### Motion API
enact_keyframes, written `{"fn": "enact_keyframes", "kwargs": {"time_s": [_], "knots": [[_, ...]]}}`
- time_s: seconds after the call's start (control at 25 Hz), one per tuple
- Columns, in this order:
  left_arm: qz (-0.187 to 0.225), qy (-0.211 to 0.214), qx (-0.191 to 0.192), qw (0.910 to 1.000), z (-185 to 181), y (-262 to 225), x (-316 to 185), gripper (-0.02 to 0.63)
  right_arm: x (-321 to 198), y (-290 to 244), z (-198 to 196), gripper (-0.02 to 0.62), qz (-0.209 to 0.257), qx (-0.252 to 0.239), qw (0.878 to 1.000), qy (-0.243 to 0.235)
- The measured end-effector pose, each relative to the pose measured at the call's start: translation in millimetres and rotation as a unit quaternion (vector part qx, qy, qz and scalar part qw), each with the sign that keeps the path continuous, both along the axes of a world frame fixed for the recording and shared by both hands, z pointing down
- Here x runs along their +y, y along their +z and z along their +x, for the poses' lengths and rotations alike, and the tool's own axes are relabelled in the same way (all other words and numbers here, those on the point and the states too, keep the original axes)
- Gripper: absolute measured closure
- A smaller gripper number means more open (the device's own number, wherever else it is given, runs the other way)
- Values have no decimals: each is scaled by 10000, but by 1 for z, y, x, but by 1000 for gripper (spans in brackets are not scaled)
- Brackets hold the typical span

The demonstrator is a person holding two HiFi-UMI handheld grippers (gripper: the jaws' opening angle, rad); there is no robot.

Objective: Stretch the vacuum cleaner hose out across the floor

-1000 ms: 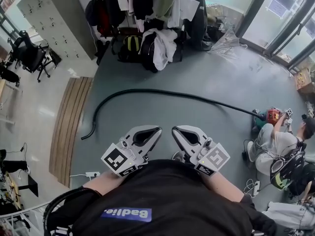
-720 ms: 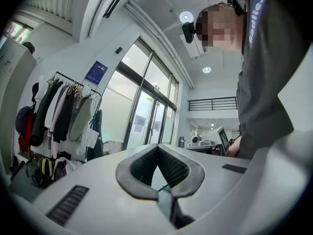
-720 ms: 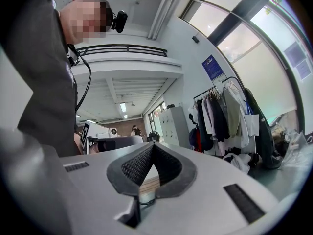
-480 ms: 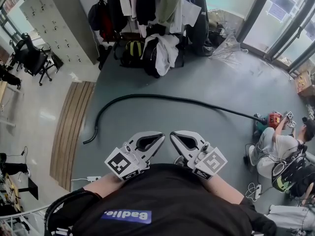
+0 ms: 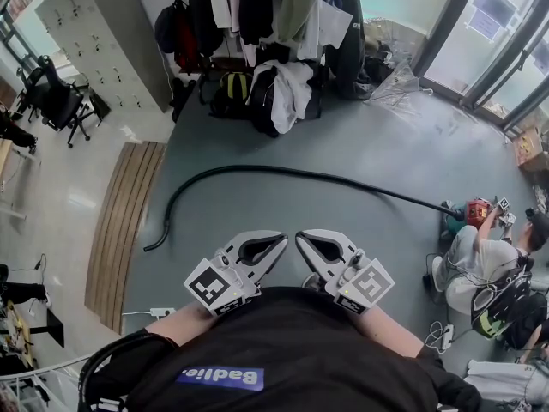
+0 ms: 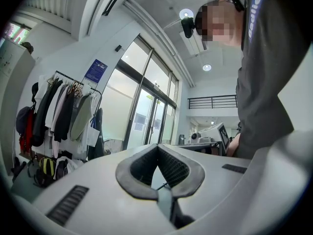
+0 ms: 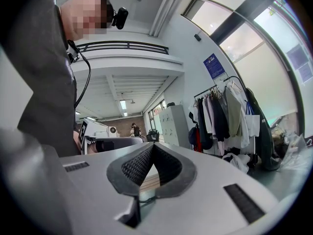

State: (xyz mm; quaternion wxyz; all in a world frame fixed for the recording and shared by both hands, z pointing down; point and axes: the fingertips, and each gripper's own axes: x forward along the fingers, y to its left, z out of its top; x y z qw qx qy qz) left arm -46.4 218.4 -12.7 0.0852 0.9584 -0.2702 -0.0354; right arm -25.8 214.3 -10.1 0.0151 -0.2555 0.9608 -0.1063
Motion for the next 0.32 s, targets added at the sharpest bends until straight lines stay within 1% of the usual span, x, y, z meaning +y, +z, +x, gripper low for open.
{"fn": "enact_keyframes", "kwargs": {"time_s": [0.32], "knots": [[-26,-85,-10,10000,-1,3,4,598,4,5,2,591,-7,40,10000,31]]}}
